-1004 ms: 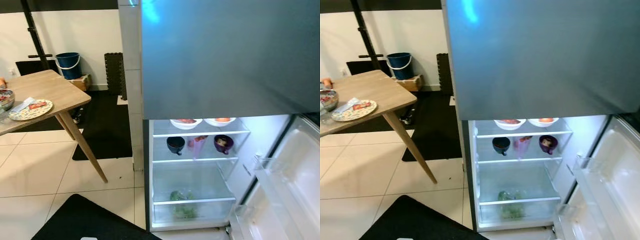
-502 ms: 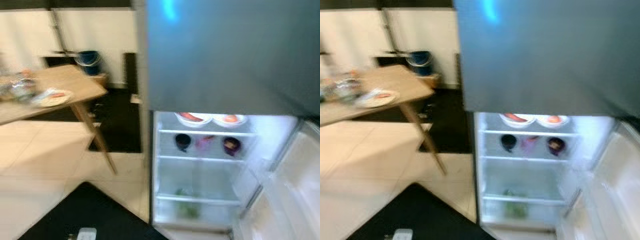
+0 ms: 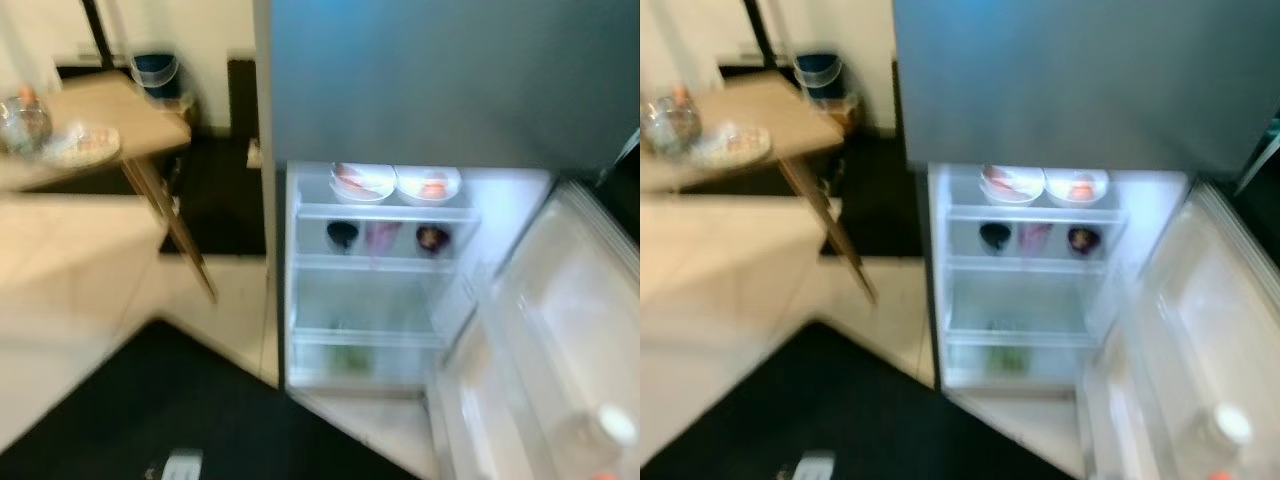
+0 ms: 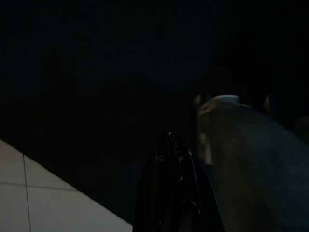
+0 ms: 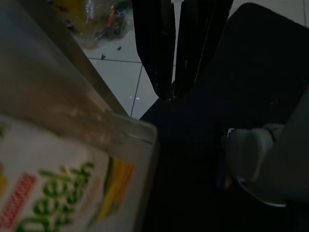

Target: Restocking fridge

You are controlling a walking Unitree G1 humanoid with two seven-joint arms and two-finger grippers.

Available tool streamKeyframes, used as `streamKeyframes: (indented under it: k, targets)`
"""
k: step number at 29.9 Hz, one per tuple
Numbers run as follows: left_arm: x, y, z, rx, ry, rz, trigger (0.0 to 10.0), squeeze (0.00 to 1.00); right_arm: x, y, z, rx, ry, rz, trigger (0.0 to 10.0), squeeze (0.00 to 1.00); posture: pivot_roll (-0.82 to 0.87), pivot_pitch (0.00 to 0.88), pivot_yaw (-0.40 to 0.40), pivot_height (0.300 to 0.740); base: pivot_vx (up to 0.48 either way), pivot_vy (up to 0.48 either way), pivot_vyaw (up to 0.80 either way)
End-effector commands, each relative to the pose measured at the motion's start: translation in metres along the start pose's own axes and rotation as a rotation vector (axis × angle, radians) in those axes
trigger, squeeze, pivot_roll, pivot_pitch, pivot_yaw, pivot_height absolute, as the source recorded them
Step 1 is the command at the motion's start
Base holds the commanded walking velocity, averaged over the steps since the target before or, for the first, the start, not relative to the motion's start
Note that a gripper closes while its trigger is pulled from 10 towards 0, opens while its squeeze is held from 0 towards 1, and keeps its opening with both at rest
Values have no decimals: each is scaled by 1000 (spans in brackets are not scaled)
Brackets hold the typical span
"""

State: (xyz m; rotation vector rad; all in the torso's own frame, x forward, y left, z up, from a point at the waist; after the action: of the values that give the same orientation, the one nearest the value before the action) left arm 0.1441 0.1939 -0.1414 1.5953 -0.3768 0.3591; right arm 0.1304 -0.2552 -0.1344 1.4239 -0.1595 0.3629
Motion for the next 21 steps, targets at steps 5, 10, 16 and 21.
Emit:
streamKeyframes:
  k: [5, 10, 16, 21]
  targets:
    - [-16, 2, 0, 1, -6, -53, 10000, 0, -7, 0, -3, 11, 0, -19, 10000, 0, -60, 0, -44, 740, -383, 0, 0]
    - [-16, 2, 0, 0, -7, -53, 10000, 0, -9, 0, -2, 7, -2, -24, 10000, 0, -60, 0, -44, 740, -385, 0, 0]
    - [-17, 2, 1, -1, -9, -57, 10000, 0, -14, 1, 3, -10, 14, -50, 10000, 0, -62, 0, -46, 740, -377, 0, -640]
    - [-17, 2, 1, 0, -13, -57, 10000, 0, -14, 1, 3, -12, 15, -51, 10000, 0, -62, 0, -46, 740, -147, 0, -753]
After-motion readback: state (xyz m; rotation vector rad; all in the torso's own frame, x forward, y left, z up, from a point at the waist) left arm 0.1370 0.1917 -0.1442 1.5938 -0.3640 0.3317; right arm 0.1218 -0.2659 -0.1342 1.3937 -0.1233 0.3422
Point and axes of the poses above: a point about 5 cm out from each wrist's last joint towards the gripper, its own y axis pointing back from the gripper into the wrist, its own x axis along the axis of the wrist's last joint, z = x × y, the point moved 4 cm from there along -y, pointing out of the wrist towards the gripper, and after that the axes turned 1 degree about -y, right-handed, at the moved point
